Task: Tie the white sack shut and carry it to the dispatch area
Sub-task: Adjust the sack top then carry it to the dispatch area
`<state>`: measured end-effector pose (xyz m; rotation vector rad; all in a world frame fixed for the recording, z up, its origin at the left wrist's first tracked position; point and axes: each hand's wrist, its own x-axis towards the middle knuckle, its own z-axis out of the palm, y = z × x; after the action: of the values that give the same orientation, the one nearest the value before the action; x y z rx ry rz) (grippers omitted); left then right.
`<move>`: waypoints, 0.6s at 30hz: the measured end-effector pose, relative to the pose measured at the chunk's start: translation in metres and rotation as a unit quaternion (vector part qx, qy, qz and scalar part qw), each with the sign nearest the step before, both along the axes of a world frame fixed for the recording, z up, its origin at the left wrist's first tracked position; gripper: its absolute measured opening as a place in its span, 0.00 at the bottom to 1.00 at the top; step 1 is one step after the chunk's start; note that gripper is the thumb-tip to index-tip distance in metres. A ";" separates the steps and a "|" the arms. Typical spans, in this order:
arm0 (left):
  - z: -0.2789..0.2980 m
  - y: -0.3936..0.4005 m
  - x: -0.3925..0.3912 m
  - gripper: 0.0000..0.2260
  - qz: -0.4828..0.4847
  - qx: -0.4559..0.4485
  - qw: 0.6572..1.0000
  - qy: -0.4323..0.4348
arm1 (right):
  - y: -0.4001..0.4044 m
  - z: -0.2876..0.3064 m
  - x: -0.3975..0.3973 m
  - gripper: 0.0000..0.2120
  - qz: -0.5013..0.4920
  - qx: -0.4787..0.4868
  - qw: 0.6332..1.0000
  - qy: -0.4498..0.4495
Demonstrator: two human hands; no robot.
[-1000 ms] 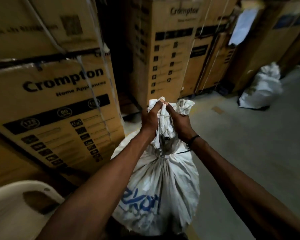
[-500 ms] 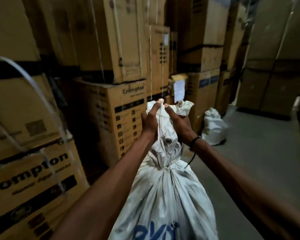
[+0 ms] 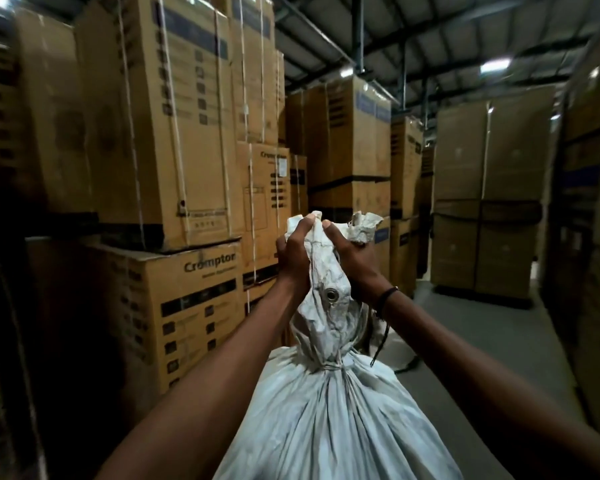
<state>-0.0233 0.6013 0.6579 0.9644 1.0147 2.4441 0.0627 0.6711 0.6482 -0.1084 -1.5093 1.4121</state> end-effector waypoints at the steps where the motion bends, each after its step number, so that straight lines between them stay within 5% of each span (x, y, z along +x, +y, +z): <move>1: 0.005 0.016 0.002 0.13 -0.004 0.007 1.000 -0.002 | 0.019 0.004 -0.001 0.16 -0.007 -0.001 1.000 -0.003; 6: 0.028 0.089 0.017 0.08 -0.015 -0.014 1.000 0.021 | 0.106 0.022 0.001 0.34 -0.046 -0.011 0.999 -0.015; 11: 0.033 0.177 0.020 0.08 -0.071 -0.028 0.997 0.016 | 0.186 0.026 0.013 0.09 -0.087 -0.011 0.996 -0.007; 18: 0.024 0.302 0.019 0.06 -0.110 -0.035 0.993 0.036 | 0.302 0.016 0.022 0.19 -0.171 -0.008 0.985 -0.009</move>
<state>-0.0039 0.9034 0.6822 1.0852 0.9539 2.1953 0.0849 0.9728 0.6647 -0.3740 -1.4163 1.1480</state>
